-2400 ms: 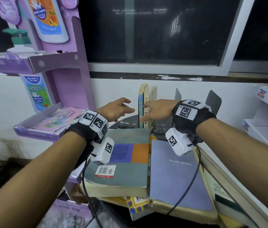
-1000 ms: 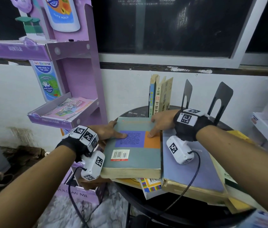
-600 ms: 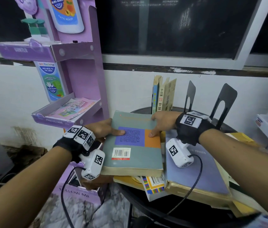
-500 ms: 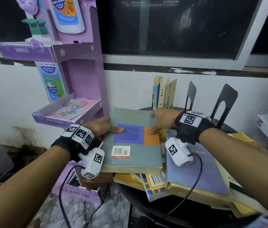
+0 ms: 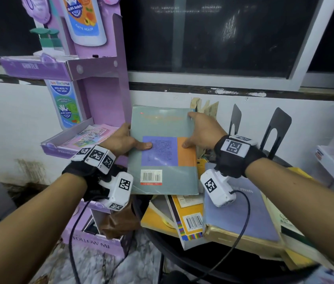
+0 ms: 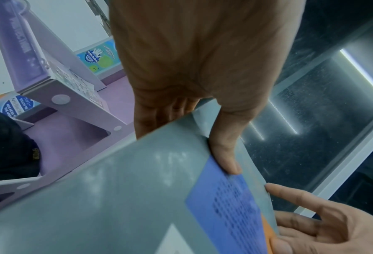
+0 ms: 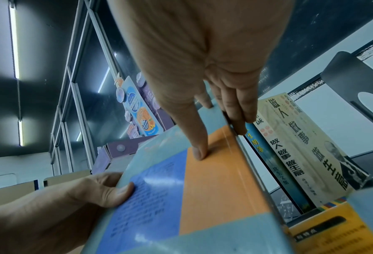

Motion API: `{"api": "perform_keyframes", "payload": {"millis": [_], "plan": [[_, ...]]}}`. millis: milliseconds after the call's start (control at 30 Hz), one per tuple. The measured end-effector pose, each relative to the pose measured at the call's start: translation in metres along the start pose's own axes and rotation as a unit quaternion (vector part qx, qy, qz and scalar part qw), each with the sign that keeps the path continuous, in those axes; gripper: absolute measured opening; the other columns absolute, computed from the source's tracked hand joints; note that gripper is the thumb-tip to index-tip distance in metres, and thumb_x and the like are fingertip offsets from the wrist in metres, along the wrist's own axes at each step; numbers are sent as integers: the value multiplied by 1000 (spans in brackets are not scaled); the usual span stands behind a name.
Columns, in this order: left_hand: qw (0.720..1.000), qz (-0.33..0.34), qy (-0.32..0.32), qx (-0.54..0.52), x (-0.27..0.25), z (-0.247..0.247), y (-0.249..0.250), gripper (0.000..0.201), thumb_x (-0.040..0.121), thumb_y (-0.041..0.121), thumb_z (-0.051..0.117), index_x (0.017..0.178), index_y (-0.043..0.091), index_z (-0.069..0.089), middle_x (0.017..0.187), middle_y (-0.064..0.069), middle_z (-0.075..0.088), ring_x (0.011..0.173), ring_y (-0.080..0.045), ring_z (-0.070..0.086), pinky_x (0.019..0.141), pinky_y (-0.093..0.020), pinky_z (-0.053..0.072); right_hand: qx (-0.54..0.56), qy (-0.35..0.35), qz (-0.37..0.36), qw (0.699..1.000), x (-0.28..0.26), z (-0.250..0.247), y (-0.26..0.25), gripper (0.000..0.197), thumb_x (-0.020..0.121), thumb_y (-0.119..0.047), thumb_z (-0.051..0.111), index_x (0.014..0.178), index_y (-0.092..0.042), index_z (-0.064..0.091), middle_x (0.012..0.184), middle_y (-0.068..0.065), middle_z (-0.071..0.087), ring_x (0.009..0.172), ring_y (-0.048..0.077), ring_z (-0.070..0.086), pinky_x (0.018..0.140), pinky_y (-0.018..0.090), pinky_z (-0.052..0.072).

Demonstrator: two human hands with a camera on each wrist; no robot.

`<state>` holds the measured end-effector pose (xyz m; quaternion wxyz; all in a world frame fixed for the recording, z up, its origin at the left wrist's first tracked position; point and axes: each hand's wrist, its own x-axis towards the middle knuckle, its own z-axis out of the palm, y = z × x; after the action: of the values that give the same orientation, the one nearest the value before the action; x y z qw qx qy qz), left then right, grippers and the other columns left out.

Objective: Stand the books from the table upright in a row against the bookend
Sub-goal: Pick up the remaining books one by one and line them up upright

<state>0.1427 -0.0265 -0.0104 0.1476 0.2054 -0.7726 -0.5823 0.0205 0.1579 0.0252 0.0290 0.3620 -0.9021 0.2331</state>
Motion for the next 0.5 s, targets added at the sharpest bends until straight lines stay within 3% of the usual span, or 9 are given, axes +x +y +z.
{"api": "perform_keyframes", "payload": {"millis": [67,133,300,433,500], "plan": [[999,14,42,-13,1,2,1,70,68,0,81,123,11,39,108,-3,61,99,-26,63,81,-48,55,32,28,-5,999,-3,-2,2,81,66,-17,87,134,-7,45,128,10,57,116,27,53,90,31,43],[997,36,67,-32,2,4,0,79,63,-2,84,125,8,37,110,-3,58,102,-25,62,83,-46,55,64,56,-6,996,-4,-3,5,85,66,-19,87,138,-11,42,126,9,59,114,26,53,87,27,42],[991,80,56,-95,-2,8,-1,99,45,0,88,127,12,34,122,-11,54,107,-27,61,89,-47,53,172,101,30,980,-5,-9,17,91,65,-31,87,140,-11,41,120,5,64,112,21,57,81,21,39],[984,121,33,-128,-5,13,2,93,45,-9,81,119,13,31,121,-10,58,107,-26,63,84,-42,56,252,69,23,965,-5,-12,21,70,64,-35,87,124,-15,57,107,-5,63,93,10,60,69,16,47],[981,142,27,-131,-8,13,4,88,47,-8,80,116,13,31,116,-7,61,106,-22,63,81,-36,57,300,60,22,952,-5,-11,19,74,61,-36,89,122,-17,52,108,-7,61,98,11,61,78,24,52]]}}
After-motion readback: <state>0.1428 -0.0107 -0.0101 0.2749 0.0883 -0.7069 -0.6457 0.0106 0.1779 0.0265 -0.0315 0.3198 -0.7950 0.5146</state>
